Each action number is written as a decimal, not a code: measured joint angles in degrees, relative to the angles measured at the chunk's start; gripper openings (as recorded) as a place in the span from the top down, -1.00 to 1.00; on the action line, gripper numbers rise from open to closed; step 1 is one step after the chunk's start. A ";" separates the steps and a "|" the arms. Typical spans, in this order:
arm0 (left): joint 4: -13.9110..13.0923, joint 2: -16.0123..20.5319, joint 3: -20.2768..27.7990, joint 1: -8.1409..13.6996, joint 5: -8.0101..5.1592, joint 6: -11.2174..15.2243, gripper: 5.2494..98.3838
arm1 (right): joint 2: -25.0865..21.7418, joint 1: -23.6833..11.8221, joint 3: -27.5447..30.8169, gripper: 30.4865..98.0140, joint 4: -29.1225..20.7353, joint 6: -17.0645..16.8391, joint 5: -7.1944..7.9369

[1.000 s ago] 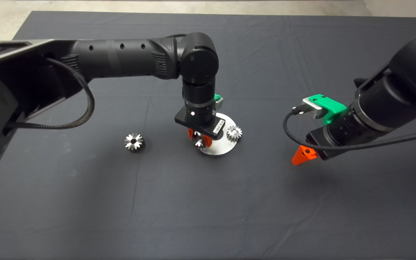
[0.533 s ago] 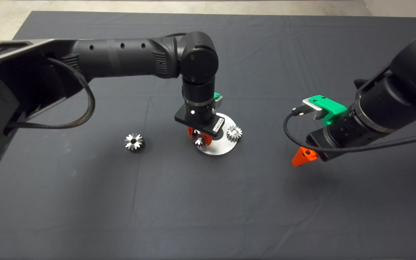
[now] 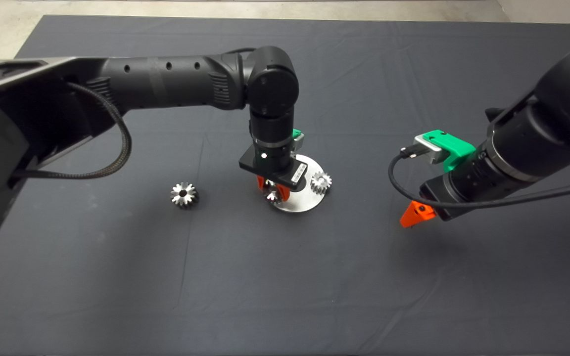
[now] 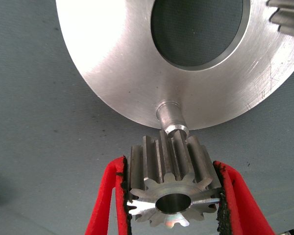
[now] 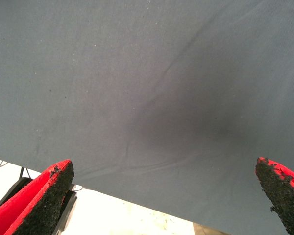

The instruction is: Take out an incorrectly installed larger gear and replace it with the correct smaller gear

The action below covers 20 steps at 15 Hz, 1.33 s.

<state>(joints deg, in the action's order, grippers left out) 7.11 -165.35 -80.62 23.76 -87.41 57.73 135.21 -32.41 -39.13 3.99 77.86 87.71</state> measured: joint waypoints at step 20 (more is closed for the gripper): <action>0.01 -2.89 -4.50 -0.51 -0.07 -1.29 0.55 | -0.59 -0.51 0.61 -0.99 -0.01 0.00 0.10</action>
<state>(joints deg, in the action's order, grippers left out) 7.11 -168.24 -85.11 23.25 -87.48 56.44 134.62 -32.93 -38.52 3.98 77.86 87.81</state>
